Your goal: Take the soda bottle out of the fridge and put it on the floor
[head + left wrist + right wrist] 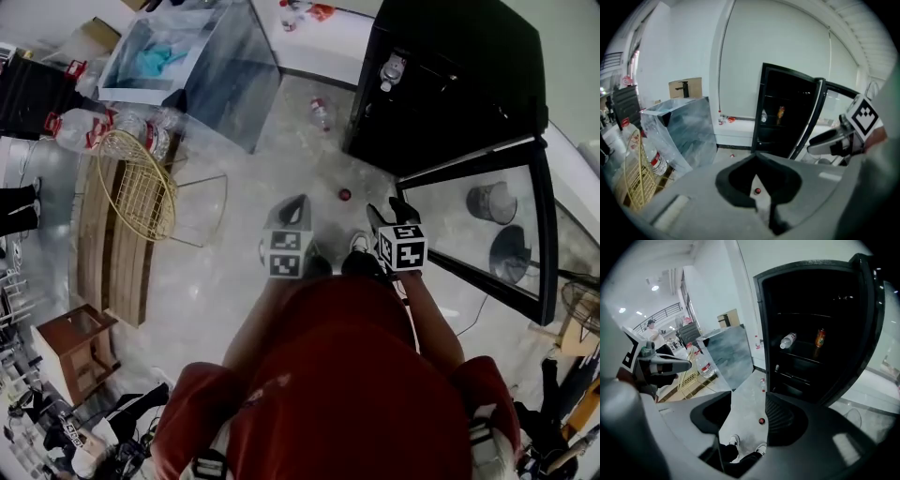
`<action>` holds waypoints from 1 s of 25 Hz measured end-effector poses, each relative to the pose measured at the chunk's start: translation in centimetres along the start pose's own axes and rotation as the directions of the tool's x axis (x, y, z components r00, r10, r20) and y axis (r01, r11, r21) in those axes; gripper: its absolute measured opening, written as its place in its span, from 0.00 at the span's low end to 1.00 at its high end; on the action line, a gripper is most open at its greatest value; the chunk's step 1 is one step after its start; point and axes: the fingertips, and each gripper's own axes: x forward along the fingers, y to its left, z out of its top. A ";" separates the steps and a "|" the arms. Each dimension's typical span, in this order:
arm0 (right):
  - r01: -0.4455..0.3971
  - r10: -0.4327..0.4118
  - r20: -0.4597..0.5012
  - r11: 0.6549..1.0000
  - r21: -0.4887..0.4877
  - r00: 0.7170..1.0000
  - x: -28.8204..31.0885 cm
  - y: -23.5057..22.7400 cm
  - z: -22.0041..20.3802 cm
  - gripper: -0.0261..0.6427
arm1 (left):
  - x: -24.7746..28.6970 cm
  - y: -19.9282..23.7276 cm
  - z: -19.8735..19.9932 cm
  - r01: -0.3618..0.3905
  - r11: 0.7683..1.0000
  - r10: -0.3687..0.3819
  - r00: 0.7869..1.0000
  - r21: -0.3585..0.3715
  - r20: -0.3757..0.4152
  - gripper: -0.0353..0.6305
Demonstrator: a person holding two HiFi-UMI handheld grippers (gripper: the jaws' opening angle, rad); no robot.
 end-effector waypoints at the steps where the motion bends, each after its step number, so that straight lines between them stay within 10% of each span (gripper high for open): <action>1: 0.001 -0.001 0.008 1.000 -0.001 1.000 -0.6 0.0 0.7 0.38 | -0.4 0.2 0.4 -0.003 1.000 0.003 1.000 -0.006 0.001 0.06; 10: 0.036 -0.031 0.213 0.999 -0.018 0.977 -5.6 0.6 8.3 0.38 | -4.2 1.5 7.3 -0.046 0.998 0.037 0.983 0.049 0.180 0.05; 25: 0.047 -0.011 0.321 0.993 -0.106 0.947 -6.7 1.9 9.7 0.38 | -5.4 1.5 8.9 -0.055 0.997 0.041 0.969 0.049 0.244 0.05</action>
